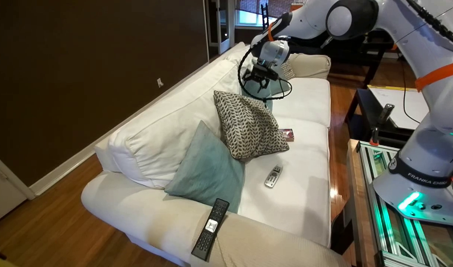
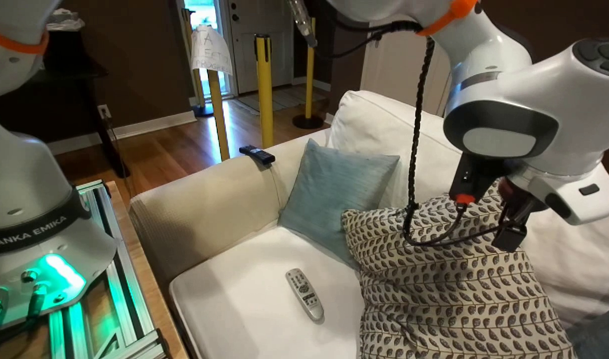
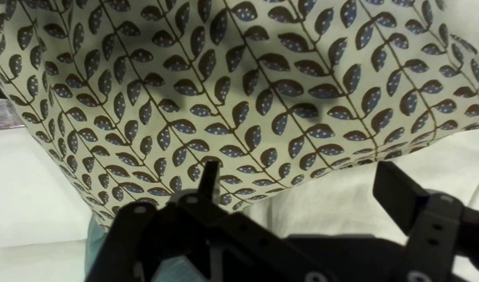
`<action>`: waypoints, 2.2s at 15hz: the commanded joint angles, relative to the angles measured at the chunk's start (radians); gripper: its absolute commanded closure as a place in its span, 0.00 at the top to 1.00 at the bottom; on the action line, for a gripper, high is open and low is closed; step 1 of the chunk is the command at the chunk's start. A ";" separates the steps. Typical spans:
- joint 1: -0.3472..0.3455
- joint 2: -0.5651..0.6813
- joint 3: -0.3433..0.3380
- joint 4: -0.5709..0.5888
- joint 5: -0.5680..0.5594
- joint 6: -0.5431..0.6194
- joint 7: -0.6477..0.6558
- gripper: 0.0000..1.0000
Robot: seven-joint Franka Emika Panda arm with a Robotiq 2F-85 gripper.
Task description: Pick up the beige and black pillow and put it in front of the blue pillows, pick up the left blue pillow move it to the left of the couch, pick the beige and black pillow and move it backwards
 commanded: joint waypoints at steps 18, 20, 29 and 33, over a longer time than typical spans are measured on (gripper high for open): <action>-0.002 0.521 -0.062 0.643 -0.233 -0.092 0.233 0.74; -0.003 0.545 -0.063 0.679 -0.227 -0.097 0.248 0.59; -0.082 0.552 0.085 0.730 -0.280 -0.149 0.258 0.00; -0.078 0.499 0.097 0.688 -0.262 -0.147 0.146 0.02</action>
